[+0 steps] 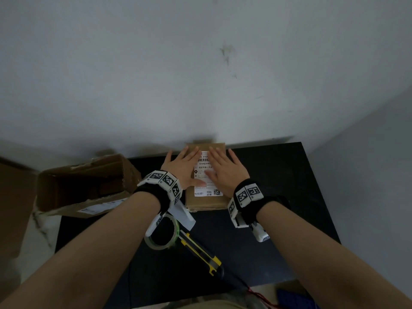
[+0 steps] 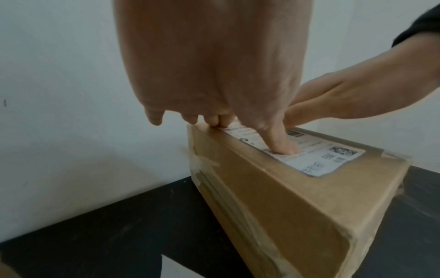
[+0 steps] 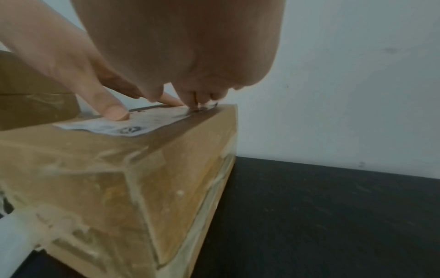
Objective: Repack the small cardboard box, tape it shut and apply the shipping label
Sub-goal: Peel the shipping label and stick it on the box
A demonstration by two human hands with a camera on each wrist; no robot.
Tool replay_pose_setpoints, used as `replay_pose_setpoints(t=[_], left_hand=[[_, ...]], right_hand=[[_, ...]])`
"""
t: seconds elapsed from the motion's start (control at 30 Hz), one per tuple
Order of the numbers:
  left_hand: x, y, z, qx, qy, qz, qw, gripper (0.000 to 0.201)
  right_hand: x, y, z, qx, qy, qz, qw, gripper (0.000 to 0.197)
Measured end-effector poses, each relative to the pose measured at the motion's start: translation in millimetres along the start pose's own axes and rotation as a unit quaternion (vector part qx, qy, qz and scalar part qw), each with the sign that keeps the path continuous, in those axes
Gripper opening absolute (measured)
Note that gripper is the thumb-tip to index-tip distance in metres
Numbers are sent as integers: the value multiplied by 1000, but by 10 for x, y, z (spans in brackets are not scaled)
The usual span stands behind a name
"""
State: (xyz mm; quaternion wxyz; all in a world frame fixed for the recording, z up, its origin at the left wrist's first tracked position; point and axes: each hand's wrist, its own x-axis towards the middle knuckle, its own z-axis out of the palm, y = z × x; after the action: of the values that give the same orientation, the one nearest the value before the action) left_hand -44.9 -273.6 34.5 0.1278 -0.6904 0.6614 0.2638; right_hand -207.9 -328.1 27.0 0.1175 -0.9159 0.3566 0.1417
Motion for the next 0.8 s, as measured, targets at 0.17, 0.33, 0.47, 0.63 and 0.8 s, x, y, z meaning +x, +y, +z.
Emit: replay_pose_setpoints(t=[0.17,0.33,0.47,0.63,0.8], left_hand=[[-2,0,14,-10,-2,-2,1000,100],[-8,3,40,-11,6,0,1000,100],[-16,-11,65,-15,7,0,1000,99],[-64,-26,56,-11,0,8,1000,105],[-242,-26,128,-7,-16,6,1000,105]], right_hand=[[-54,104,14,17,-26,55,998,63],[-47,48,-42,4,12,12,1000,60],[-29,38,-2,-10,-22,18,1000,60],[-19,43,-30,-12,-32,41,999,58],[28,-4,-99,-5,-51,50,997,56]])
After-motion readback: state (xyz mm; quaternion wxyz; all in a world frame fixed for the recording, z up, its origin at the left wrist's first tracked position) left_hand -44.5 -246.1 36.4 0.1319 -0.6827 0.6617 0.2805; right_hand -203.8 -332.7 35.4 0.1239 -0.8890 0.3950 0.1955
